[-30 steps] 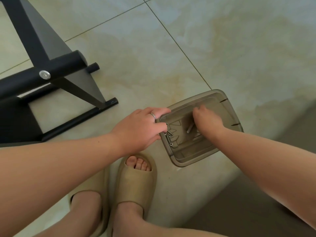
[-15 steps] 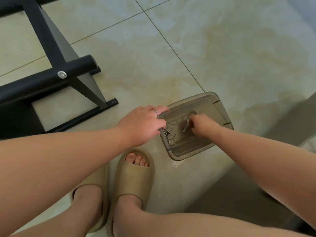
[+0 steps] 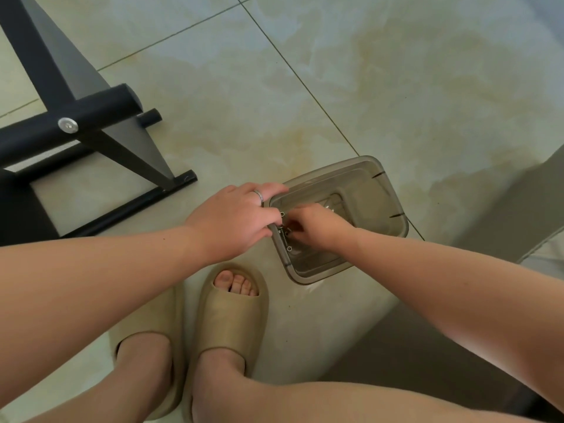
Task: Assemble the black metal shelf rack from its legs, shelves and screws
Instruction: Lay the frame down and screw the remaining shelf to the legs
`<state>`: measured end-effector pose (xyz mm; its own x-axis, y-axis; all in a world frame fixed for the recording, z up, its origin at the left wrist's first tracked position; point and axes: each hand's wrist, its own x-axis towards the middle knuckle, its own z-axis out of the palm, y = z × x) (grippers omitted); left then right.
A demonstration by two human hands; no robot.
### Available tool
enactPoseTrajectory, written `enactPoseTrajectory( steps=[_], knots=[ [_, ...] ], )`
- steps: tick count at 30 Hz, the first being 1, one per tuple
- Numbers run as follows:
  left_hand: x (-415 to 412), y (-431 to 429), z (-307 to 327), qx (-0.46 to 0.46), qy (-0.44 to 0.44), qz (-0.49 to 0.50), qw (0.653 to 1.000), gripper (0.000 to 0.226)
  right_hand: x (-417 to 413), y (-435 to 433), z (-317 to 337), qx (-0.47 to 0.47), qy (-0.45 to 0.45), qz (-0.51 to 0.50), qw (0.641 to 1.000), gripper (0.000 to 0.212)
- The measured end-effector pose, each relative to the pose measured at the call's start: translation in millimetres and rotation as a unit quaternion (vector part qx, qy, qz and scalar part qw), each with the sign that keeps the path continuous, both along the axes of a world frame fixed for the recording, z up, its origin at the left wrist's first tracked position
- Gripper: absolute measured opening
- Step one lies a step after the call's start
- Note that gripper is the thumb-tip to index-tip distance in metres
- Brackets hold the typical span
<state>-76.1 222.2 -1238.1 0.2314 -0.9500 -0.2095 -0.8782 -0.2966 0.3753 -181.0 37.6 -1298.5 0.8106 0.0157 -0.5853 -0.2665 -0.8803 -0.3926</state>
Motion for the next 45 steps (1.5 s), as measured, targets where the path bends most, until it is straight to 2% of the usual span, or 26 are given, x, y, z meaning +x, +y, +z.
enactPoseTrajectory(
  steps=[3,10,18,25,32,37,45],
  knots=[
    [-0.1,0.2,-1.1,-0.003,-0.001,0.000,1.000,0.020,5.3,9.1,-6.3,0.006,-0.016,0.056,0.998,0.028],
    [0.7,0.0,-1.9,-0.006,-0.001,0.000,1.000,0.021,6.5,14.6,-20.6,-0.073,-0.036,0.130,0.988,0.029],
    [1.7,-0.1,-1.8,-0.006,0.002,0.001,1.000,0.020,2.1,1.2,-15.5,-0.057,-0.016,0.037,0.998,0.033],
    [1.7,-0.5,-1.6,0.000,0.005,0.001,1.000,0.021,-4.6,-11.2,-15.3,-0.103,-0.007,-0.044,0.994,0.022],
    [1.5,0.4,-1.9,-0.005,0.008,-0.001,1.000,0.019,-1.5,7.0,-12.7,-0.071,-0.051,0.008,0.996,0.025],
    [2.0,0.8,-2.0,-0.018,0.030,0.010,0.999,0.018,11.3,23.6,-15.9,-0.045,-0.076,-0.112,0.990,0.016],
    [1.2,1.8,-3.0,-0.015,0.038,0.017,0.999,0.020,12.1,15.5,-21.7,-0.123,-0.084,-0.008,0.989,0.027]
  ],
)
